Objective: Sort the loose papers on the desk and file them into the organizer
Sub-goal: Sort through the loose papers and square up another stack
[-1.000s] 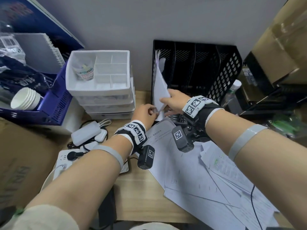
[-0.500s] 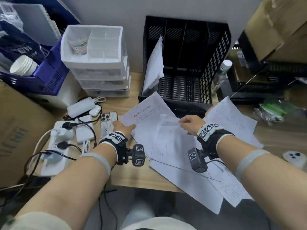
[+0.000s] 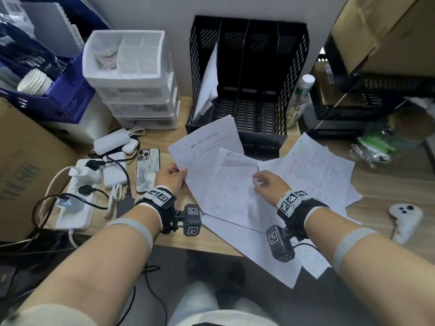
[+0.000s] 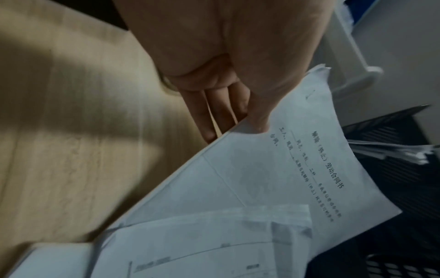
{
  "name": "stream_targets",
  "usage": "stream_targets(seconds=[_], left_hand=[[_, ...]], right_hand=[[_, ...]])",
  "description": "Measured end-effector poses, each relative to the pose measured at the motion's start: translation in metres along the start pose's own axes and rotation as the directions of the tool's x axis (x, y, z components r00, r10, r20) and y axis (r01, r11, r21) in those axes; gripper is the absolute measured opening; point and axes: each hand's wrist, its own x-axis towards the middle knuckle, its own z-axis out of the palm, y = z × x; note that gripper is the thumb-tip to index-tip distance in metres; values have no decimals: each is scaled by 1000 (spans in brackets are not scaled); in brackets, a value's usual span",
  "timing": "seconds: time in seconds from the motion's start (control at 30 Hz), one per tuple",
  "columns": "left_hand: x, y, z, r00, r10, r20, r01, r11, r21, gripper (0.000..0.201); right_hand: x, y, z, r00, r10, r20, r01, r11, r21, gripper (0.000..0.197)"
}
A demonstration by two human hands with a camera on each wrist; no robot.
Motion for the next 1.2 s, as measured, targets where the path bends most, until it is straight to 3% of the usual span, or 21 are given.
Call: stream_targets(seconds=[0.27, 0.5, 0.57, 0.67, 0.77, 0.87, 0.97, 1.1, 1.2], left_hand=[[-41, 80, -53, 983, 174, -60, -183, 961, -210, 37], [-50, 117, -101, 984, 174, 20, -157, 925, -345, 15], [-43, 120, -112, 986, 162, 28, -140, 917, -373, 13], [-23, 114, -121, 991, 126, 34, -104, 923, -371, 37], [-19, 112, -117, 985, 157, 67, -131, 945, -298, 19], [-12, 92, -100, 956, 122, 266, -68, 977, -203, 32], [2, 56, -73, 906, -15, 424, 22, 1000, -12, 43], [1, 43, -38, 885, -67, 461, 4, 991, 137, 31], [10, 37, -16, 883, -60, 466, -53, 973, 225, 40]], right_hand=[[5, -78, -18, 989, -137, -54, 143, 982, 124, 64], [13, -142, -8, 976, -197, 97, 166, 950, 263, 88], [12, -154, 1, 965, -220, 141, 157, 920, 360, 81], [8, -159, 11, 972, -201, 123, 135, 904, 405, 48], [2, -149, 17, 985, -157, 66, 119, 913, 389, 28], [-9, -135, 20, 989, -118, -86, 132, 974, 186, 30], [-23, -117, 25, 987, -46, -153, 69, 987, 147, 32], [-37, -75, 31, 989, 115, -89, -109, 992, 69, 15], [-50, -25, 27, 949, 289, -124, -281, 956, 83, 23]])
